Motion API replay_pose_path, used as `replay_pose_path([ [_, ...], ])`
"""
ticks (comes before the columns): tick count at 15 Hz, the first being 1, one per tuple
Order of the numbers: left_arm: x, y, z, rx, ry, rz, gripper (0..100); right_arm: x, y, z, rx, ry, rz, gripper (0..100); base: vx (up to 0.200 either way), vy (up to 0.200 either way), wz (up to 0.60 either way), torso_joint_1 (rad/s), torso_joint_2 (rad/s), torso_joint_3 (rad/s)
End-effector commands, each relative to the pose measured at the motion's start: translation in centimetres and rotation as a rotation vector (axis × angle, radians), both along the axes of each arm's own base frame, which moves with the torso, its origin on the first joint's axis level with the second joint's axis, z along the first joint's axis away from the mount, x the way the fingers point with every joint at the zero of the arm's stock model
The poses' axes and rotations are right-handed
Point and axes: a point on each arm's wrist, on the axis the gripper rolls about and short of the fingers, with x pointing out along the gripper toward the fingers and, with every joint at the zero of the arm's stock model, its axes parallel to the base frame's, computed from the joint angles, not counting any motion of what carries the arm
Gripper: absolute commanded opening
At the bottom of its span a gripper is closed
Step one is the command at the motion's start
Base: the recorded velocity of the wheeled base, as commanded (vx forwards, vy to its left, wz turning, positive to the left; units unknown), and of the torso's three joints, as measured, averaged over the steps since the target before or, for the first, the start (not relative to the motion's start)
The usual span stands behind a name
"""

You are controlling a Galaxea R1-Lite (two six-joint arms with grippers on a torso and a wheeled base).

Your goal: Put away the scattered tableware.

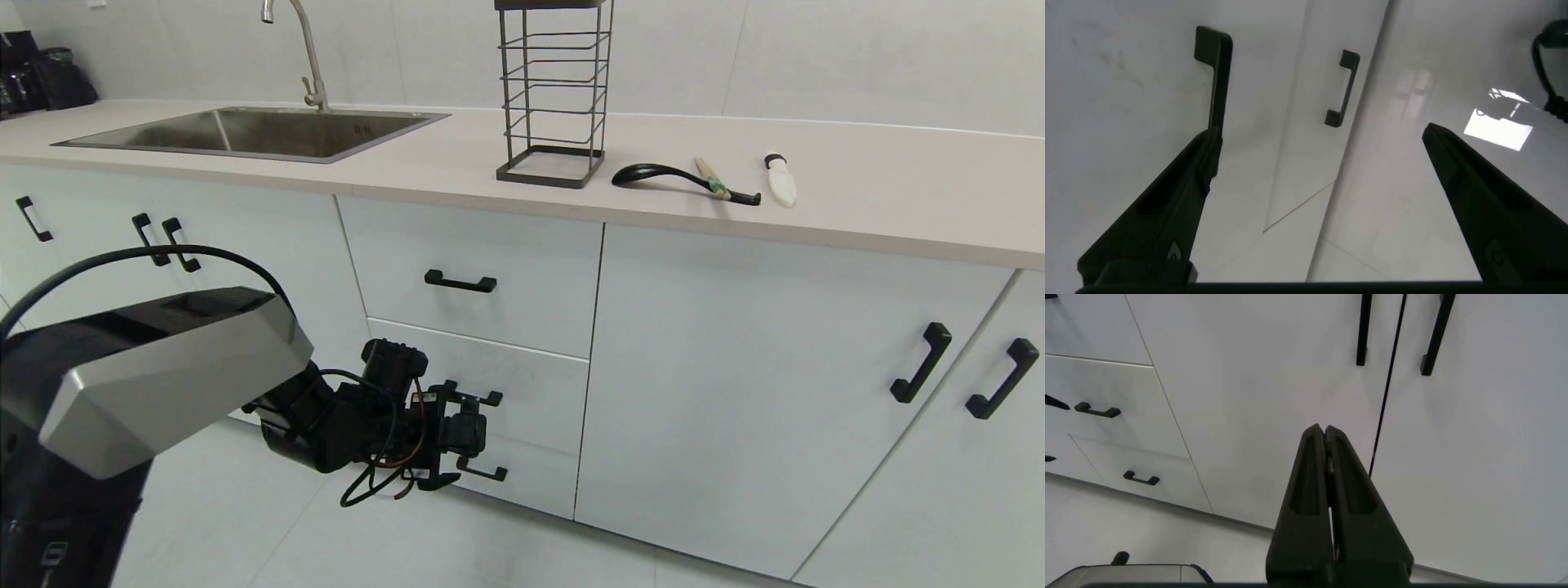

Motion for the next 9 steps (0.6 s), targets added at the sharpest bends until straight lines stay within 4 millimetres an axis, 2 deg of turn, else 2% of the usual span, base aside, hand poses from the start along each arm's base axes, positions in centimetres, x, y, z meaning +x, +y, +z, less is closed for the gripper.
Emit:
replay_pose_path([
  [1,0.6,-0.2,-1.1,0.006,0.006,0.000,100,0.0,0.0,0.0,0.000,0.001,0.000,0,0.000,0.000,0.00,0.000,0.00,0.000],
  [6,3.0,-0.4,-1.4,-0.006,-0.043,0.024,100,0.0,0.0,0.0,0.000,0.001,0.000,0,0.000,0.000,0.00,0.000,0.00,0.000],
  [9,3.6,-0.6,-1.8,-0.009,-0.050,0.028,100,0.0,0.0,0.0,0.000,0.001,0.000,0,0.000,0.000,0.00,0.000,0.00,0.000],
])
